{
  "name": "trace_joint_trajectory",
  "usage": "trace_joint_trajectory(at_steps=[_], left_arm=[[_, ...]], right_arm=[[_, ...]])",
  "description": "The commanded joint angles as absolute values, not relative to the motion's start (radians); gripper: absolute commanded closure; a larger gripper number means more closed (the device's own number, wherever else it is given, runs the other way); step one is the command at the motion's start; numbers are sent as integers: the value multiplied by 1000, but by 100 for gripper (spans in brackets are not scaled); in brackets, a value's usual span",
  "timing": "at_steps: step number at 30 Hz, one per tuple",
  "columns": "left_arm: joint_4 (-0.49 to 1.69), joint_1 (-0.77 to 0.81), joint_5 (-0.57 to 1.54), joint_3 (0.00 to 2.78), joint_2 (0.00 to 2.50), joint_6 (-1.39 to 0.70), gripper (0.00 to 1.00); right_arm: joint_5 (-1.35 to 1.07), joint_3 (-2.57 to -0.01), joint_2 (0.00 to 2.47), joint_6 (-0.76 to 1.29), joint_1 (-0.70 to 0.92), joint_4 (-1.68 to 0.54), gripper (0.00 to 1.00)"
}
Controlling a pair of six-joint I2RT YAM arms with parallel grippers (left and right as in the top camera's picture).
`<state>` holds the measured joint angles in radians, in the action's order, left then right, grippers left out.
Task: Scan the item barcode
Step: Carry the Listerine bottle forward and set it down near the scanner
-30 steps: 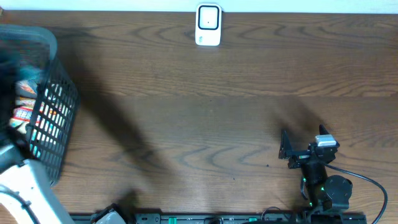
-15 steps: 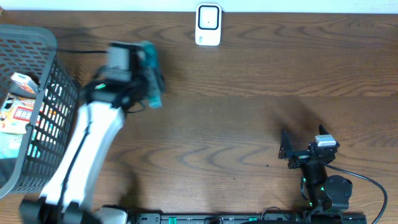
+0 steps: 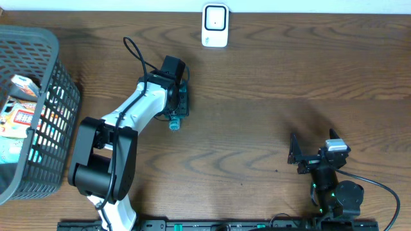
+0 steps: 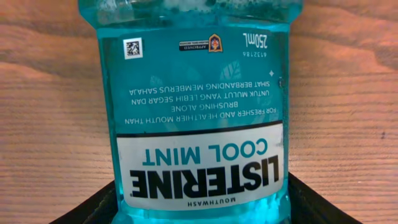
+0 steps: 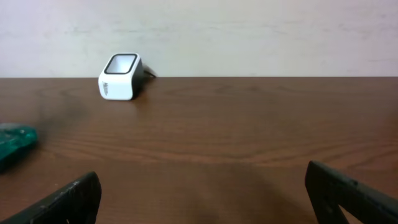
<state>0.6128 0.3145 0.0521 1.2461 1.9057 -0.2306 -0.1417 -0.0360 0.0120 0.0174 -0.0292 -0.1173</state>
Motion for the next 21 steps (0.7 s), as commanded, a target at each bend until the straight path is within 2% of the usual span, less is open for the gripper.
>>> trace_joint_trajectory(at_steps=[1, 2, 3, 4, 14, 21], left_arm=[[610, 314, 33, 1264, 1884, -214, 31], [613, 314, 33, 1264, 1881, -215, 14], [618, 314, 33, 1264, 1873, -215, 5], [622, 313, 33, 1266, 1860, -215, 2], [675, 209, 28, 1409, 1480, -214, 2], [690, -31, -183, 1467, 1215, -223, 2]], right_arm=[[-141, -31, 7, 10, -25, -117, 1], [-141, -31, 7, 10, -25, -117, 1], [-141, -31, 7, 10, -25, -117, 1], [-141, -31, 7, 10, -25, -118, 1], [-141, -31, 7, 10, -25, -117, 1], [-141, -31, 7, 10, -25, -117, 1]])
